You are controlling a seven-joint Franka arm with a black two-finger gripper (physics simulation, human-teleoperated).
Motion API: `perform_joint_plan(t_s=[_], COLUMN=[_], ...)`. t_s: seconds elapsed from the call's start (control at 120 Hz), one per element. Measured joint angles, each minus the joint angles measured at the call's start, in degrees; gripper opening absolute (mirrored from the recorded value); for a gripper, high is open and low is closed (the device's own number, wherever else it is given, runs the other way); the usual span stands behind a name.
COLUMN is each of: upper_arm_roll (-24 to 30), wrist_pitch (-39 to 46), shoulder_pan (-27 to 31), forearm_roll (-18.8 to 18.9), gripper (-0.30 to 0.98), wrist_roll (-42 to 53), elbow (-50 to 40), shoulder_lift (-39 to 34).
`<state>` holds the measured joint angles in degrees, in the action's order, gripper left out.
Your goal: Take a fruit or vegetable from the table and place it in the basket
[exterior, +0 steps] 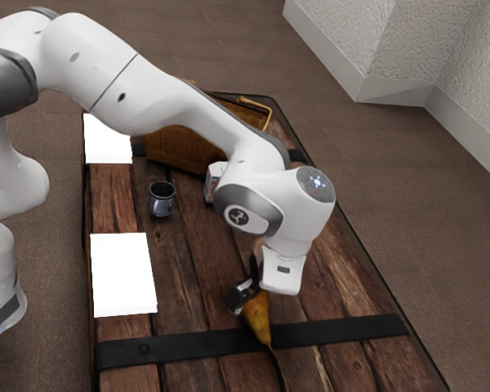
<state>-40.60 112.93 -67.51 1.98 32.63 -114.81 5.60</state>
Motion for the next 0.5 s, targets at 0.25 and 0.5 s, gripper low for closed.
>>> perform_joint_plan(t_s=[0.25, 0.5], upper_arm_roll=[-0.1, -7.51], wrist_pitch=[-2.4, -14.68], shoulder_pan=[-0.28, -1.83], forearm_roll=[-0.56, 4.73], gripper=[0.34, 0.38], wrist_roll=[0.01, 1.77], elbow=[4.33, 18.74], shoulder_lift=[-3.24, -10.71])
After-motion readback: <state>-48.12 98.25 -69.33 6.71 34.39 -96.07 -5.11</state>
